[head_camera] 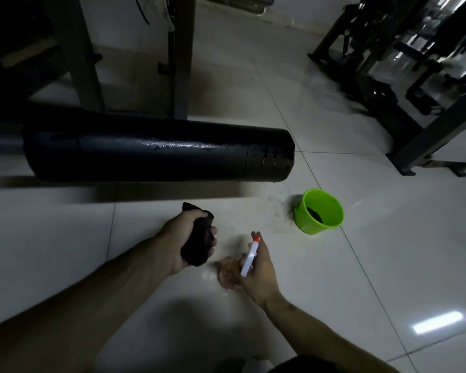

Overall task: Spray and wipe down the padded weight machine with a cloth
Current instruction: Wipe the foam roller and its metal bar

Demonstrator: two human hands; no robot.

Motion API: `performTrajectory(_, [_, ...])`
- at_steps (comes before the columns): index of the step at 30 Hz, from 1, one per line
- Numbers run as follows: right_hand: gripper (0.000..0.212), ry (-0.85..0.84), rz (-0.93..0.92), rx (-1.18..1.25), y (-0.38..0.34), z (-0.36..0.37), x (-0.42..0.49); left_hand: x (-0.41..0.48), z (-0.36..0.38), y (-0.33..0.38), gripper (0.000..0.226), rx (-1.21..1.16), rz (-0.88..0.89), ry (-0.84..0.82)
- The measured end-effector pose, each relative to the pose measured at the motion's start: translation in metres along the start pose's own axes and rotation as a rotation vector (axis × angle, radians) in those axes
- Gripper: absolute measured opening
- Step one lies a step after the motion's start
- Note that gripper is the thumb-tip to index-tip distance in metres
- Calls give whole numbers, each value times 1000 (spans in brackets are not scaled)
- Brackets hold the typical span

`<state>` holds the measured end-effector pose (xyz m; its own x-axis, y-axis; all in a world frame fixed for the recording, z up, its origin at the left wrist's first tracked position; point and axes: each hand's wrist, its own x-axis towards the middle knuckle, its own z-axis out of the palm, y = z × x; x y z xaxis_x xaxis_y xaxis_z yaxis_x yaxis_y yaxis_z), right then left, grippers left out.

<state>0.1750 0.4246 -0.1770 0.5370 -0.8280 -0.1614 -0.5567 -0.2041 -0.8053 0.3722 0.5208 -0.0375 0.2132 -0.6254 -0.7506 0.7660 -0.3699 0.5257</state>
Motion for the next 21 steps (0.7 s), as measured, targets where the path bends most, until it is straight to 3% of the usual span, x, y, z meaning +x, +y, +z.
performTrajectory(3, [49, 60, -29, 2, -15, 3, 3, -3, -2, 3, 22, 13, 16, -11])
performTrajectory(10, [27, 373, -219, -83, -58, -53, 7, -8, 2, 14, 23, 29, 93, -26])
performTrajectory(12, [17, 351, -255, -95, -64, -61, 6, -10, 6, 13, 23, 38, 94, -34])
performTrajectory(15, [19, 286, -249, -148, -64, -58, -4, -19, 6, 16, 24, 60, 116, -32])
performTrajectory(18, [5, 155, -370, -208, -72, -41, -16, -30, -6, 27, 24, 86, 176, -12])
performTrajectory(21, [6, 26, -523, -269, -94, -15, -21, -49, -33, 41, 26, 60, 243, 26])
